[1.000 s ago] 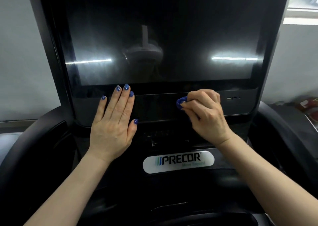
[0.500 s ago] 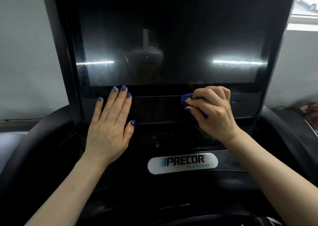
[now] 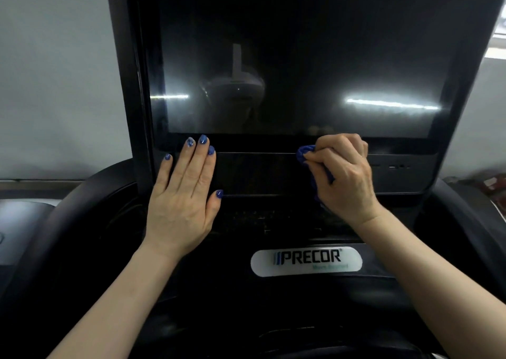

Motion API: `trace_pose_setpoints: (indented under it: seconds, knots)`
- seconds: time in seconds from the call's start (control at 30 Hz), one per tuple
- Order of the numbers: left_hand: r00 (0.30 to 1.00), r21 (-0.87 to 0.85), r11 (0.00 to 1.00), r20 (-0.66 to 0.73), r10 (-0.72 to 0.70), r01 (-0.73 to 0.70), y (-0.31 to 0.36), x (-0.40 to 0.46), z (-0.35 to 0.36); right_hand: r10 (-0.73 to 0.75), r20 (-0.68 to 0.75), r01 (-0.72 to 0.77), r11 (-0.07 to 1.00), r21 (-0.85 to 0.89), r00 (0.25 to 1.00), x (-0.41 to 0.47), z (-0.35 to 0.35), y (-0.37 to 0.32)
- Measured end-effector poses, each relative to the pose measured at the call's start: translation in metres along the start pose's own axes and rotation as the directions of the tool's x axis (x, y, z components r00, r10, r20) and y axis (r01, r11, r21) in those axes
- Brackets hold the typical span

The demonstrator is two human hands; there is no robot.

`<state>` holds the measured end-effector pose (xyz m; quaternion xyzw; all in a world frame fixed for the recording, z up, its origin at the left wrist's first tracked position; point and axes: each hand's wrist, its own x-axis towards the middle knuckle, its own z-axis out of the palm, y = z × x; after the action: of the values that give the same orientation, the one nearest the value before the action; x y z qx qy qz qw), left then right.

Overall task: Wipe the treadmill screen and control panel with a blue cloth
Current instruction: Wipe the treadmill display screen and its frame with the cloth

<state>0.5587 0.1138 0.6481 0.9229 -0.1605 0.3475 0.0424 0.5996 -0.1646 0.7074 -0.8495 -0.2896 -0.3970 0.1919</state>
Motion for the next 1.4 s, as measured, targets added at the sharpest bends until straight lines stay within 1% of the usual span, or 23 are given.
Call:
trace_pose_setpoints:
  seconds: [0.07, 0.17, 0.3, 0.37, 0.43, 0.5, 0.57, 0.63, 0.8, 0.93, 1.07, 1.13, 1.23, 1.3, 1.4]
  knots:
    - [1.0, 0.006, 1.0, 0.001, 0.001, -0.001, 0.0, 0.0, 0.001, -0.01, 0.014, 0.01, 1.0, 0.025, 1.0, 0.002, 0.008, -0.009]
    - [1.0, -0.001, 1.0, 0.007, 0.007, -0.007, 0.0, 0.0, 0.0, -0.059, 0.074, 0.056, 0.998, 0.036, 0.996, 0.001, 0.001, 0.0]
    - [1.0, 0.003, 1.0, 0.007, 0.001, -0.001, 0.0, 0.0, 0.0, 0.009, 0.05, -0.011, 1.0, 0.028, 0.999, 0.004, 0.004, -0.007]
    - [1.0, -0.007, 1.0, 0.021, -0.006, 0.006, 0.0, 0.0, -0.001, 0.024, 0.086, -0.029, 0.998, 0.052, 0.996, 0.005, 0.01, -0.012]
    - [0.999, -0.044, 0.999, 0.04, -0.004, 0.006, 0.0, 0.001, -0.005, 0.004, 0.13, -0.013, 0.997, 0.073, 0.992, 0.004, 0.005, -0.007]
    - [0.999, -0.075, 0.997, 0.039, -0.002, 0.005, -0.001, 0.0, -0.009, 0.0, 0.107, -0.007, 0.998, 0.063, 0.994, 0.002, 0.0, -0.001]
    - [0.999, -0.073, 0.997, 0.024, -0.029, 0.03, -0.003, -0.003, -0.011, 0.007, 0.059, -0.009, 0.999, 0.049, 0.998, 0.004, 0.003, -0.005]
    - [0.998, -0.055, 0.997, 0.019, -0.052, 0.053, -0.006, -0.005, -0.009, 0.002, 0.043, -0.004, 0.999, 0.046, 0.999, 0.008, 0.011, -0.016]
    - [0.999, -0.024, 0.999, 0.012, -0.038, 0.039, -0.008, -0.007, -0.005, -0.078, 0.095, 0.075, 0.996, 0.039, 0.992, 0.005, 0.004, -0.006]
    - [0.999, -0.017, 0.999, 0.0, -0.042, 0.042, -0.008, -0.007, -0.004, -0.023, 0.053, 0.021, 0.999, 0.029, 0.998, 0.006, 0.011, -0.017]
    - [0.999, -0.013, 0.999, 0.005, -0.035, 0.035, -0.008, -0.007, -0.004, -0.085, 0.108, 0.082, 0.996, 0.035, 0.991, 0.004, 0.008, -0.014]
    - [0.999, -0.011, 0.999, 0.009, -0.032, 0.032, -0.009, -0.008, -0.004, -0.079, 0.097, 0.077, 0.997, 0.024, 0.992, -0.001, 0.001, -0.007]
    - [0.999, 0.007, 0.999, 0.001, -0.032, 0.032, -0.008, -0.008, -0.001, -0.041, 0.096, 0.04, 0.999, 0.02, 0.995, 0.0, 0.007, -0.017]
    - [1.0, 0.011, 1.0, -0.006, -0.023, 0.023, -0.008, -0.008, 0.0, -0.071, 0.126, 0.066, 0.997, 0.039, 0.989, -0.001, 0.009, -0.018]
    - [1.0, 0.002, 1.0, -0.009, -0.016, 0.016, -0.009, -0.008, -0.001, -0.096, 0.149, 0.091, 0.995, 0.04, 0.984, -0.008, -0.006, -0.002]
